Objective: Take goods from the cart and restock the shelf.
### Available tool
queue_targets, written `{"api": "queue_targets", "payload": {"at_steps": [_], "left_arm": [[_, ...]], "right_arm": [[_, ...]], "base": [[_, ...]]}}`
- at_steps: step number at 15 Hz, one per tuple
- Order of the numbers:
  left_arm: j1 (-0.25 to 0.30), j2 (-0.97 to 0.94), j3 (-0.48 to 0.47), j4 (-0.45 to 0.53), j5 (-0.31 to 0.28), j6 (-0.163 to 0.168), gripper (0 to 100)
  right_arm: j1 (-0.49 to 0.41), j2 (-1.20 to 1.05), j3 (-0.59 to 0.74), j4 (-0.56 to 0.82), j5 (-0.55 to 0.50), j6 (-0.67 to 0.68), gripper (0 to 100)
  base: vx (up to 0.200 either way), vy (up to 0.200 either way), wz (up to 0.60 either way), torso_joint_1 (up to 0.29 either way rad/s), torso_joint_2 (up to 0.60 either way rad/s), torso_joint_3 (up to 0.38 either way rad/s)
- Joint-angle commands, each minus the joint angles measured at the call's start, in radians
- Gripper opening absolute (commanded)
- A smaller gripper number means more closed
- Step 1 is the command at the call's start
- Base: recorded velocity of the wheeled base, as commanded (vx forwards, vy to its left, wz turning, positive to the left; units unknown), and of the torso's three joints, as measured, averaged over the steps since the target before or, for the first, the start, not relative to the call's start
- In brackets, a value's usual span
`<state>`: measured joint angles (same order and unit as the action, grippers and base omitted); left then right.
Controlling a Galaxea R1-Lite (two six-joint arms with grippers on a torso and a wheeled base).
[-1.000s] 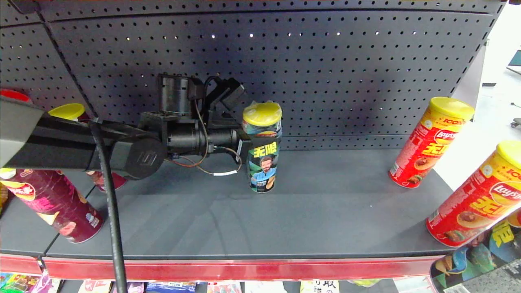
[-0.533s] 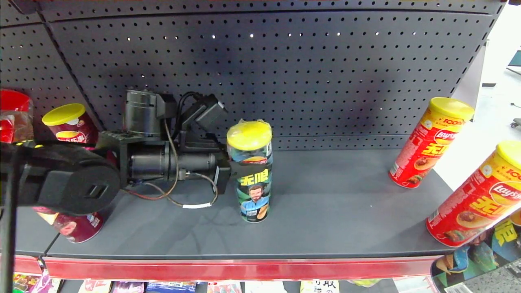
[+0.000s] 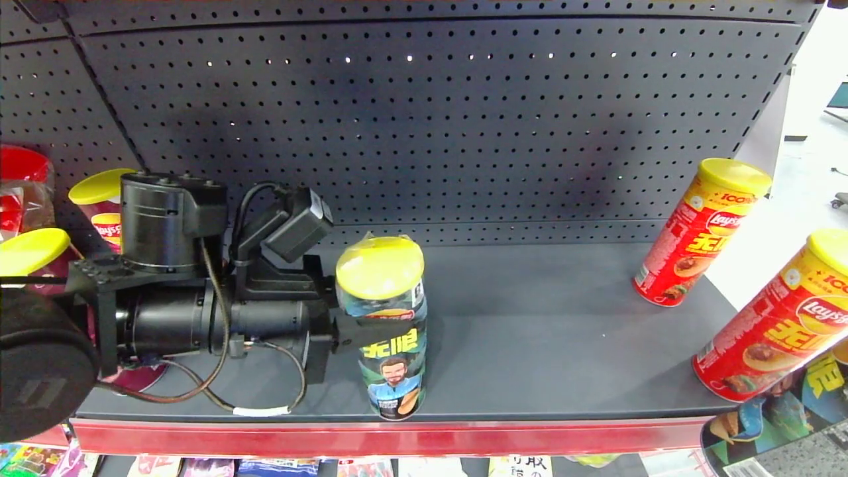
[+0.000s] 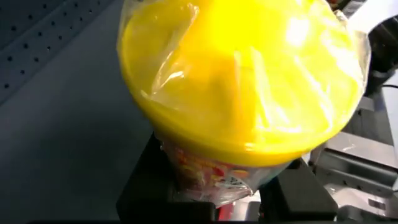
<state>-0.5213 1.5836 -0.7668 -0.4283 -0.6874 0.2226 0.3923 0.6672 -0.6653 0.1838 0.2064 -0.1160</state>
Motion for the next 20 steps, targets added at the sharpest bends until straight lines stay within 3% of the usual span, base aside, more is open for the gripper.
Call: {"api": "queue_targets", "payload": {"at_steps": [1, 6, 9, 10, 13, 16, 20], "left_arm": [[-0.006, -0.039, 0.050, 0.002, 0.000, 0.000, 0], [-0.006, -0.027, 0.058, 0.002, -0.001, -0.009, 0], [-0.006, -0.017, 0.061, 0.002, -0.049, -0.006, 0], [-0.006, -0.017, 0.067, 0.002, -0.052, -0.006, 100], [-0.006, -0.033, 0.077, 0.002, -0.038, -0.005, 100], [-0.002, -0.063, 0.103, 0.002, 0.034, -0.009, 100], [0.010, -0.100, 0.119, 0.003, 0.037, -0.009, 100]], "right_arm": [[0.000, 0.003, -0.003, 0.000, 0.001, -0.001, 0], [0.002, 0.011, -0.008, 0.000, 0.001, -0.001, 0], [0.003, 0.041, -0.023, 0.000, 0.002, -0.001, 0], [0.003, 0.058, -0.037, 0.000, 0.004, -0.002, 0], [0.025, 0.135, -0.062, -0.001, 0.036, -0.007, 0], [0.086, 0.242, -0.126, -0.001, 0.034, -0.014, 0], [0.138, 0.430, -0.234, -0.089, 0.034, -0.013, 0]], "base": [[0.000, 0.000, 0.00, 0.000, 0.00, 0.000], [0.000, 0.000, 0.00, 0.000, 0.00, 0.000], [0.000, 0.000, 0.00, 0.000, 0.00, 0.000], [0.000, 0.000, 0.00, 0.000, 0.00, 0.000], [0.000, 0.000, 0.00, 0.000, 0.00, 0.000], [0.000, 0.000, 0.00, 0.000, 0.00, 0.000], [0.000, 0.000, 0.00, 0.000, 0.00, 0.000]]}}
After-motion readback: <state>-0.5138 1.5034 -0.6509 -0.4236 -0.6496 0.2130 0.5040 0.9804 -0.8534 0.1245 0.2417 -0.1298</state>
